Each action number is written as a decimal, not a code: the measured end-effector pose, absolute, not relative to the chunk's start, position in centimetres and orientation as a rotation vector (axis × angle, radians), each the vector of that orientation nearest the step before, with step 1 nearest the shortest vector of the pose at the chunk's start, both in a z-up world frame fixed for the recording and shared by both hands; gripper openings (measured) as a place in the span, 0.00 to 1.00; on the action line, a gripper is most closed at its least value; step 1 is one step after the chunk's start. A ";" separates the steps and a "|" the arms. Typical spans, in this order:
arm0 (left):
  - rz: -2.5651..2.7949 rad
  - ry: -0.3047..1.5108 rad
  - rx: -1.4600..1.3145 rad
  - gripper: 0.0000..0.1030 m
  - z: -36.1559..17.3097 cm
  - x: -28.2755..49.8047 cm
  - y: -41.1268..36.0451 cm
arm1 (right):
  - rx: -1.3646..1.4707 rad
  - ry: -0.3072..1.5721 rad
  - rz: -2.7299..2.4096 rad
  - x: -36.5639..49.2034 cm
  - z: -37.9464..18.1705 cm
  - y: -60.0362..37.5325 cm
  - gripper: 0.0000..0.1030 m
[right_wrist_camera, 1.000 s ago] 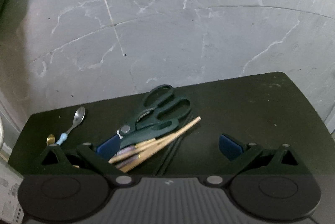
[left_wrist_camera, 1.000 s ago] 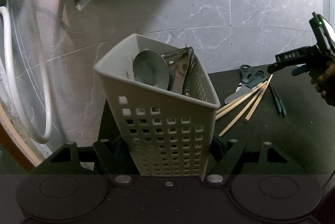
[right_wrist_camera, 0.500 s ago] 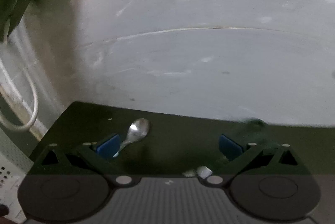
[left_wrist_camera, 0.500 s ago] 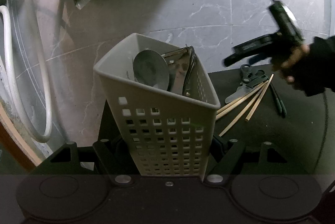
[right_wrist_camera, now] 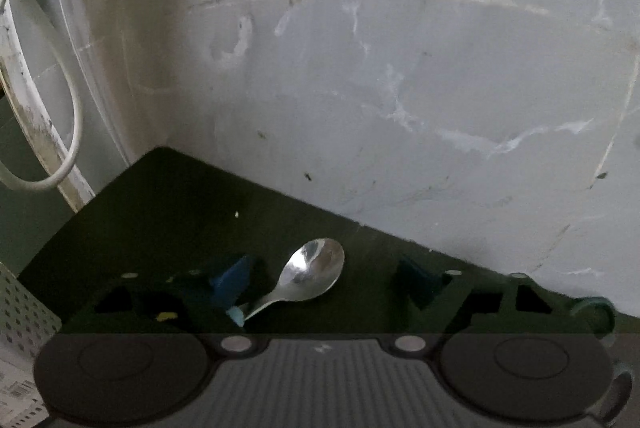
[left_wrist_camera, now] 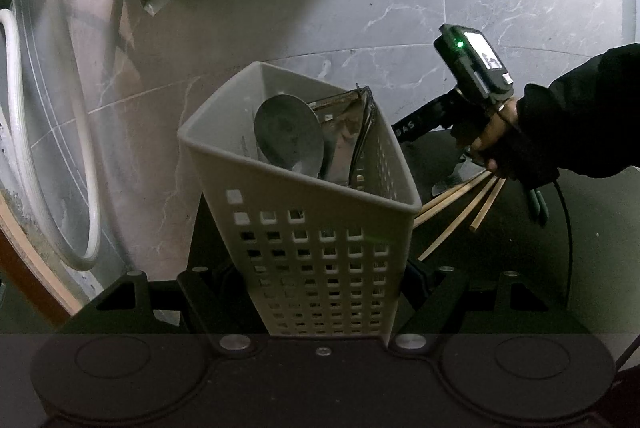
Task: Organize utensils
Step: 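Grasp the small blue-handled spoon with the right tool, then carry the blue-handled spoon over the basket and drop it in with the right tool, then move the right tool back down to the gold spoon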
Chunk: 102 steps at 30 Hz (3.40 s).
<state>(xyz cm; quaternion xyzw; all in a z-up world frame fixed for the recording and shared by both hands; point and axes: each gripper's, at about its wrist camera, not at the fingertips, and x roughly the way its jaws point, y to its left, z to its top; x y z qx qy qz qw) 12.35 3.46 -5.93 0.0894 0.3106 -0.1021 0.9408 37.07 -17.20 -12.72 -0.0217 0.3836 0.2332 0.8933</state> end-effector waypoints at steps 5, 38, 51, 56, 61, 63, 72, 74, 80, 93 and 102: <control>-0.209 0.634 0.183 0.76 -5.9 12.4 3.5 | -0.036 0.776 0.491 37.1 -12.7 -17.3 0.63; -0.228 0.602 0.182 0.75 -6.4 11.9 3.9 | 0.015 0.407 0.376 27.6 0.7 -20.1 0.03; -0.237 0.596 0.186 0.75 -6.4 11.6 4.0 | 0.038 0.132 0.499 22.7 9.9 -16.7 0.03; -0.237 0.595 0.186 0.75 -6.4 11.6 4.0 | 0.014 0.086 0.567 20.4 10.7 -14.6 0.03; -0.238 0.595 0.187 0.75 -6.4 11.6 4.0 | -0.022 0.063 0.627 18.5 9.8 -12.3 0.03; -0.238 0.595 0.186 0.75 -6.4 11.6 4.0 | -0.055 0.067 0.647 17.8 9.0 -11.4 0.03; -0.240 0.595 0.188 0.75 -6.3 11.6 4.0 | -0.151 0.091 0.695 15.8 5.6 -8.4 0.03; -0.239 0.595 0.187 0.75 -6.3 11.6 4.0 | -0.165 0.107 0.708 15.4 4.9 -8.0 0.03; -0.240 0.595 0.188 0.75 -6.3 11.6 4.0 | -0.156 0.200 0.735 14.8 3.3 -8.1 0.05; -0.242 0.595 0.188 0.75 -6.3 11.6 4.0 | -0.090 0.250 0.697 14.5 3.2 -10.0 0.82; -0.242 0.594 0.188 0.75 -6.3 11.6 4.0 | 0.023 0.322 0.504 16.1 2.5 -15.3 1.00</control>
